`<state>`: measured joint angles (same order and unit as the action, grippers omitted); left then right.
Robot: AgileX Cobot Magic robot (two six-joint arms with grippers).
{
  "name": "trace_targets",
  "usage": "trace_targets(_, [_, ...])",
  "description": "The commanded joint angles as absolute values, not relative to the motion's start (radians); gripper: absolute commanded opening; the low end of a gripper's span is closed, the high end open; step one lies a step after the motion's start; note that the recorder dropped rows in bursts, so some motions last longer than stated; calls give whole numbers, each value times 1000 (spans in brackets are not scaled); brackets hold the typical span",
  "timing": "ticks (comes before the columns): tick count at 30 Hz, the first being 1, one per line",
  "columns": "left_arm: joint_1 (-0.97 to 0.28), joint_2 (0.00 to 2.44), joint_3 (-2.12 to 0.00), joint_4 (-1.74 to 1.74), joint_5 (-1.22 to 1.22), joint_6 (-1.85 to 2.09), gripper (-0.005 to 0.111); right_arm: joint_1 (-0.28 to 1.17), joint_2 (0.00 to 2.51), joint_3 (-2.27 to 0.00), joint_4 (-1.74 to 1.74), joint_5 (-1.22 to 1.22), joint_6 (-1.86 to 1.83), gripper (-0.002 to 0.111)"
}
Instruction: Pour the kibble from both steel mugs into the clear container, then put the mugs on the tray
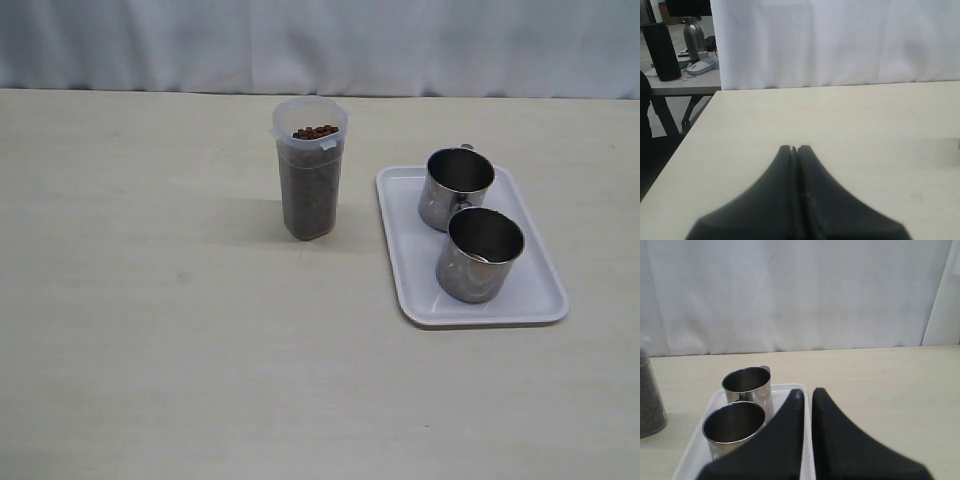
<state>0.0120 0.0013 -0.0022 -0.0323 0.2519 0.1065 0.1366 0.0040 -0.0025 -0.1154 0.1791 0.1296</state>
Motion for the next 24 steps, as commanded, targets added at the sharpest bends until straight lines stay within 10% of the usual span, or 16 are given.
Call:
trace_targets(1, [17, 0, 0, -31, 250, 101, 0, 131, 0, 0, -113, 184, 120, 5])
trace_targets(24, [17, 0, 0, -31, 248, 101, 0, 131, 0, 0, -94, 213, 117, 5])
